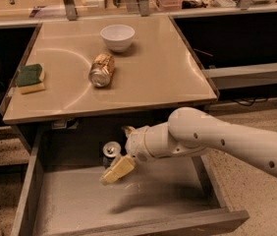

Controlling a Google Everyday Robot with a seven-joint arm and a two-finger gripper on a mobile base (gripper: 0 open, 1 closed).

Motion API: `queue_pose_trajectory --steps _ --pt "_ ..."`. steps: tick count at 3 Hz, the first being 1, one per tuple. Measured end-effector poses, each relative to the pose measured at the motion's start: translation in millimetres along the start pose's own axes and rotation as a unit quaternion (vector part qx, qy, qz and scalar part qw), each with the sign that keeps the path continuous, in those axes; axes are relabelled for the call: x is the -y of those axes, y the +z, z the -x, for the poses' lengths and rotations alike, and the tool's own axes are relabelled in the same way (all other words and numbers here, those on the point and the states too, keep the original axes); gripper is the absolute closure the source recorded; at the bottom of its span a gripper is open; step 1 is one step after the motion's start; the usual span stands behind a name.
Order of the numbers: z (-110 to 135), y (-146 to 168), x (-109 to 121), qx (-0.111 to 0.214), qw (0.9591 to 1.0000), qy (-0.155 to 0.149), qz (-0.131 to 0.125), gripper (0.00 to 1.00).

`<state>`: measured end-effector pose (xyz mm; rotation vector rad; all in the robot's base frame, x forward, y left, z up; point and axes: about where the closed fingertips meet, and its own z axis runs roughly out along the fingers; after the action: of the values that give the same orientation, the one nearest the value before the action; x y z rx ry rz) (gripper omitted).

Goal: Pick pepsi can from top drawer and place on counter

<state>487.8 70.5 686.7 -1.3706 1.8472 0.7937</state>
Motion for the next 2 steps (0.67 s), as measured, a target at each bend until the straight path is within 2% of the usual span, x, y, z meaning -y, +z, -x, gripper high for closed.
queue_pose_trajectory --steps 1,2 --pt "-7.2 20.9 1.1 -0.010 0.9998 0.005 0.015 0.00" --pt "-7.2 27.3 -1.1 -0.014 0.9996 0.004 0.022 0.00"
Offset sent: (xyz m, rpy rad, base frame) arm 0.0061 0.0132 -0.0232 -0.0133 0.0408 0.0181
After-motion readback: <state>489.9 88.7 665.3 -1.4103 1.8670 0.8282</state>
